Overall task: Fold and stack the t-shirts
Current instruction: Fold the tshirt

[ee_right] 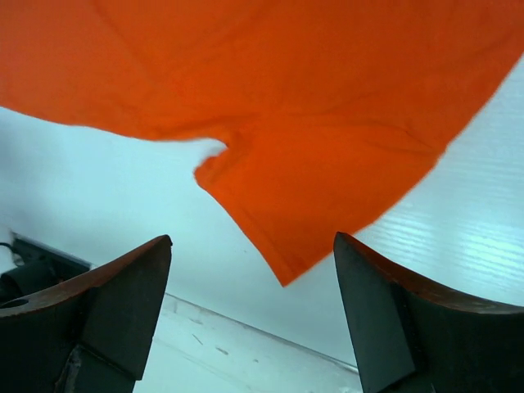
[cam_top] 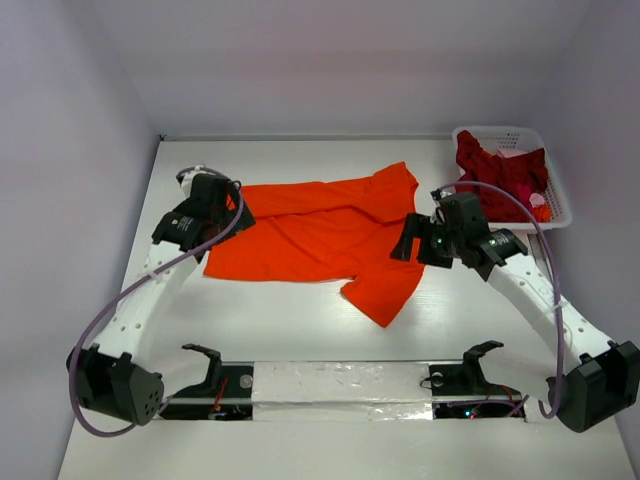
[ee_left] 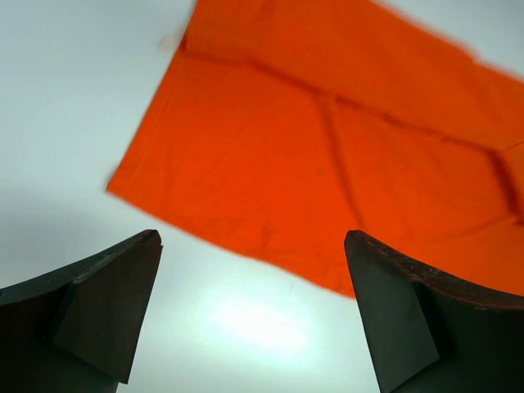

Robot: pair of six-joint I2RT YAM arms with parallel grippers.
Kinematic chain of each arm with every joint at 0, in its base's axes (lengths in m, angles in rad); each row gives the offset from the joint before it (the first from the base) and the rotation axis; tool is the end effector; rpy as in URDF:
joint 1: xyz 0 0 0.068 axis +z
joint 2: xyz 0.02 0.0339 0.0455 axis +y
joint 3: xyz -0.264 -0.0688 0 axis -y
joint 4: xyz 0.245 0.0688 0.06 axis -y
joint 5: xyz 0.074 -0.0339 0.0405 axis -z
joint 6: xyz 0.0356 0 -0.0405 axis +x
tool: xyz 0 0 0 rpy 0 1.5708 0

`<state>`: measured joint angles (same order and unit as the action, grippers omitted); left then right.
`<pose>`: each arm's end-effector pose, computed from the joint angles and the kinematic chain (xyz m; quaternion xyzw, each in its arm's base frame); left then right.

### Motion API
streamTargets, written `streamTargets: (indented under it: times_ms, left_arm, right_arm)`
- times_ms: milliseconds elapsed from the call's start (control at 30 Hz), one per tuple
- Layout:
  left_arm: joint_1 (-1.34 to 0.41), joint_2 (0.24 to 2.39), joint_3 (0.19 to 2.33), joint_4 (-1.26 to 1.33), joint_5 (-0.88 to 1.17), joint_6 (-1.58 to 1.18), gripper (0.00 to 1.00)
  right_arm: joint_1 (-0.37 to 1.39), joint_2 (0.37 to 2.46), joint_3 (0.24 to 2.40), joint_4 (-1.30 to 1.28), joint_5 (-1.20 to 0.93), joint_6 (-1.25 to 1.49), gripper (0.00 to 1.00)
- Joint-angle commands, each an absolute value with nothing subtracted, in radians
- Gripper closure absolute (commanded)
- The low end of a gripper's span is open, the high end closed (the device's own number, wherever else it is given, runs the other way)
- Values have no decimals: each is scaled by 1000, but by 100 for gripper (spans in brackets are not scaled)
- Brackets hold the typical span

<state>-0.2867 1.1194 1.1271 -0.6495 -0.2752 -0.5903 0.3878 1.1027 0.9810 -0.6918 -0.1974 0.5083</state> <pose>0.2292 -0.0575 0.3481 -0.1947 0.8661 -0.0774 0.4538 0.2067 0.0920 0.2998 0.0193 0.9252 0.2419 0.2919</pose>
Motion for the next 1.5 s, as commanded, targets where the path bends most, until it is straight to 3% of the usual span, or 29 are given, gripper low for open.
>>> streamTargets:
  times_ms: [0, 400, 600, 733, 933, 1467]
  left_arm:
    - [-291, 1170, 1097, -778, -264, -623, 7]
    - [-301, 1242, 1042, -807, -252, -683, 8]
    - [-301, 1273, 1075, -790, -233, -666, 8]
    - [-301, 1281, 1083, -792, -235, -637, 8]
    - [-301, 1263, 1071, -784, -229, -617, 8]
    - [-301, 1218, 1092, -805, -210, -606, 8]
  right_arm:
    - [396, 1062, 940, -732, -161, 483, 15]
    - [540, 1092, 816, -759, -219, 566, 20]
    - [584, 1135, 669, -580, -290, 711, 19]
    - [704, 1173, 600, -465, -302, 802, 19]
    - [817, 1193, 539, -359, -259, 943, 19]
    - [827, 1295, 606, -460, -14, 1034, 25]
